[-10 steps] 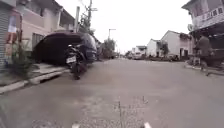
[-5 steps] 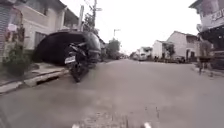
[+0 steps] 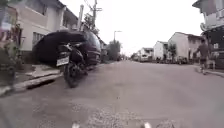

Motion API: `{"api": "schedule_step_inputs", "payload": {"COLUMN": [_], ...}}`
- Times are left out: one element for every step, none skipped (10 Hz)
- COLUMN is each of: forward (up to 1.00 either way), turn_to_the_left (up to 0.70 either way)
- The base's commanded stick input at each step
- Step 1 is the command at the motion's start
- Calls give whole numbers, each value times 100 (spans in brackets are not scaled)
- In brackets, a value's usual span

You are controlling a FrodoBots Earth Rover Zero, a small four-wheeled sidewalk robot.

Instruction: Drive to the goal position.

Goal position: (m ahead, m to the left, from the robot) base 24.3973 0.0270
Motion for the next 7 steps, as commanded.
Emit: {"api": "schedule_step_inputs", "payload": {"forward": [70,70,70,70,70,70,70], "turn_to_the_left": [-29,-28,-4,6,0,0,2]}}
